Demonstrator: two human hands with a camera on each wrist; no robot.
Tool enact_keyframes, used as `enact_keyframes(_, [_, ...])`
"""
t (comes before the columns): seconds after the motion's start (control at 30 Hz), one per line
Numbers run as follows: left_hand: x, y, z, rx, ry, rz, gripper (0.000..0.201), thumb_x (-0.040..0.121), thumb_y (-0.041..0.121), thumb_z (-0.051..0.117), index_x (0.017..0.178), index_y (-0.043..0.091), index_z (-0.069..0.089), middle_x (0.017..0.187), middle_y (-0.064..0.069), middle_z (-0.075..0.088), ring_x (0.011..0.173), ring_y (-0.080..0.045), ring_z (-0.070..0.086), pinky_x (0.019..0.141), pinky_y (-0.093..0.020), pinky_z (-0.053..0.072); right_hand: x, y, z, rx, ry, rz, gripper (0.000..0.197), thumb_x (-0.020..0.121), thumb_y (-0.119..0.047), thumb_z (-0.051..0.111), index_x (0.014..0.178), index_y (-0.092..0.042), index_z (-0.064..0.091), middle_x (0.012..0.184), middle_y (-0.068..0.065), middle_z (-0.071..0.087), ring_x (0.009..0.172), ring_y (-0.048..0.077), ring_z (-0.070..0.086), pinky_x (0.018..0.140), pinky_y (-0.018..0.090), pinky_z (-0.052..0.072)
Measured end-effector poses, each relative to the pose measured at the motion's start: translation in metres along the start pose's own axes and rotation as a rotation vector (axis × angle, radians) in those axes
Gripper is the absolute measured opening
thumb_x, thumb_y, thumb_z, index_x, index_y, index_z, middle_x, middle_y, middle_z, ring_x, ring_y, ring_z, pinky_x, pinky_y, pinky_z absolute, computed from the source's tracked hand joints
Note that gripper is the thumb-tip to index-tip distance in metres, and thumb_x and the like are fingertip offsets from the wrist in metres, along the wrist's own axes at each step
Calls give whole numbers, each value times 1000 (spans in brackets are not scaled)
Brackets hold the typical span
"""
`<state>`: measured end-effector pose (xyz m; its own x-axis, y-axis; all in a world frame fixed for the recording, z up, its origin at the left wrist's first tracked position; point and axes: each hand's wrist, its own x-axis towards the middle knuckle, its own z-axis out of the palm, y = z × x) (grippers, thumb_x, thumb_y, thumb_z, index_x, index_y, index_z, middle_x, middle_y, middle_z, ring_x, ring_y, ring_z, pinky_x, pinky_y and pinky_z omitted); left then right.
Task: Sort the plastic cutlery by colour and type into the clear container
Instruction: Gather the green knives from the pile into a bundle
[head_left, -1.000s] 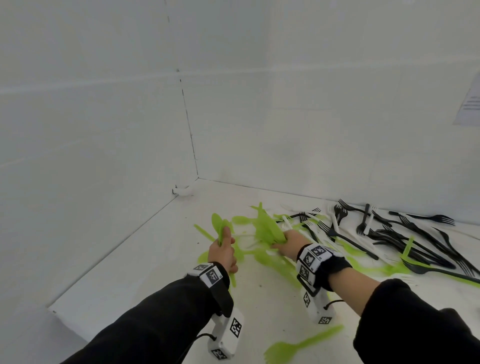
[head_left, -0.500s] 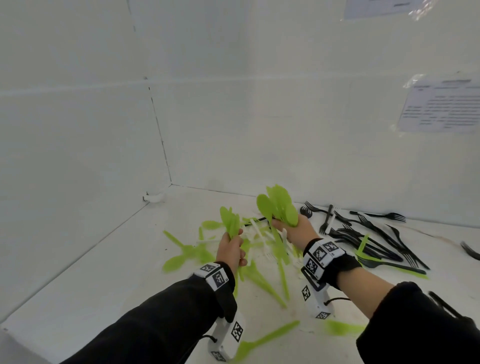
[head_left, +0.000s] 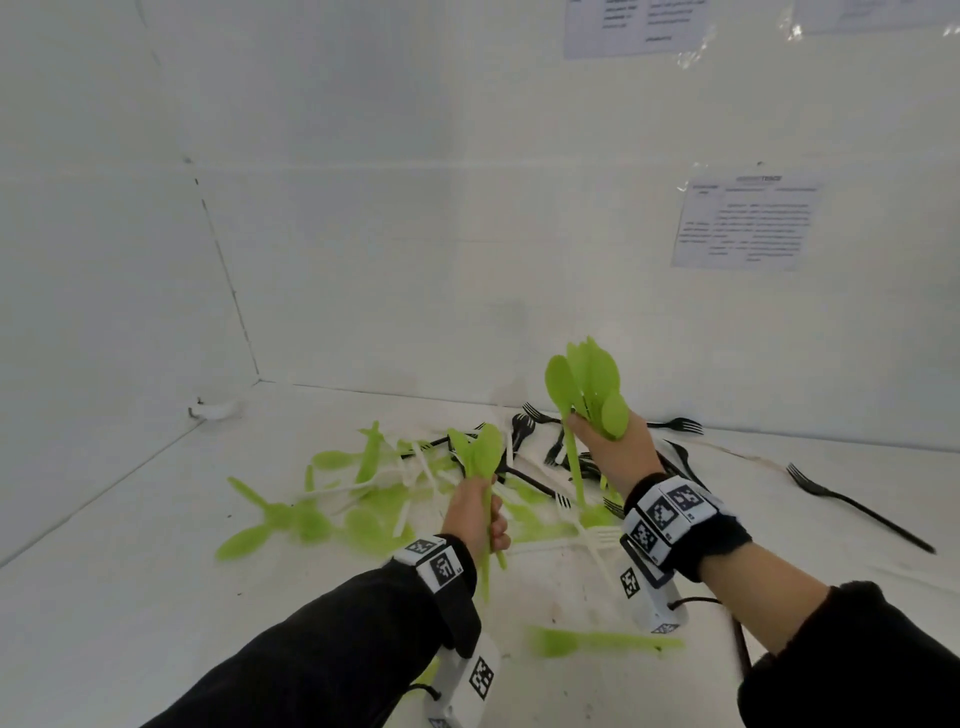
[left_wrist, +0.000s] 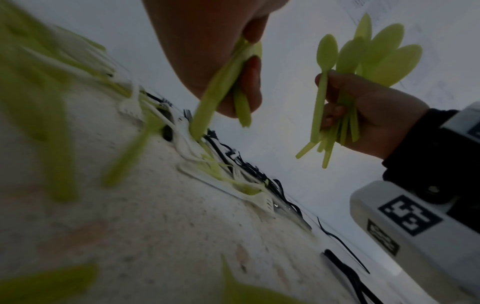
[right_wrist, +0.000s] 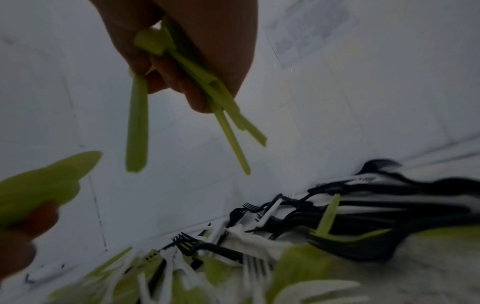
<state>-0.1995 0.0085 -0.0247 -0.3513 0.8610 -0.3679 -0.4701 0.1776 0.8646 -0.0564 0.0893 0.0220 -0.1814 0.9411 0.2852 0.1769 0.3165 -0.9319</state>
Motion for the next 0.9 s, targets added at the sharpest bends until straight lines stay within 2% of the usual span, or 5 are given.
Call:
enact_keyframes(0.13, [-1, -19, 26, 46, -59, 61, 14, 101, 22, 37, 99, 13, 46, 67, 1, 37, 38, -8, 30, 39, -16, 26, -18, 17, -14, -26, -93, 80, 22, 88, -12, 62, 69, -22, 54, 59, -9, 52, 52, 1, 47, 54, 15, 40])
enact_keyframes(0.27, [-5, -38, 54, 72, -116, 47, 17, 102, 24, 36, 93, 12, 45, 69, 0, 38, 43, -10, 31, 40, -18, 27, -34, 37, -19, 45, -126, 246, 24, 88, -11, 59, 66, -17, 53, 44, -9, 43, 42, 12, 38, 44, 22, 34])
enact_keyframes(0.57, [-16, -71, 95, 208, -157, 80, 24, 102, 24, 35, 91, 14, 54, 64, 0, 43, 51, -11, 39, 43, -22, 36, -47, 66, -39, 133, -58, 312, 6, 87, -17, 63, 89, -12, 64, 66, -6, 60, 53, 7, 52, 55, 22, 40])
enact_keyframes(0.77, [-18, -75, 103, 231, -231, 142, 26, 101, 13, 35, 89, 9, 58, 64, -6, 56, 46, -11, 55, 43, -19, 42, -43, 66, -54, 259, -65, 467, 21, 86, -10, 63, 66, -10, 58, 35, -3, 43, 29, 11, 37, 38, 21, 34])
enact_keyframes(0.9, [-12, -71, 104, 212, -278, 106, 26, 100, 9, 35, 85, 6, 56, 55, -5, 59, 45, -14, 56, 45, -21, 45, -37, 68, -56, 271, -82, 504, 21, 88, -12, 62, 68, -10, 58, 34, -3, 43, 31, 13, 37, 39, 22, 34])
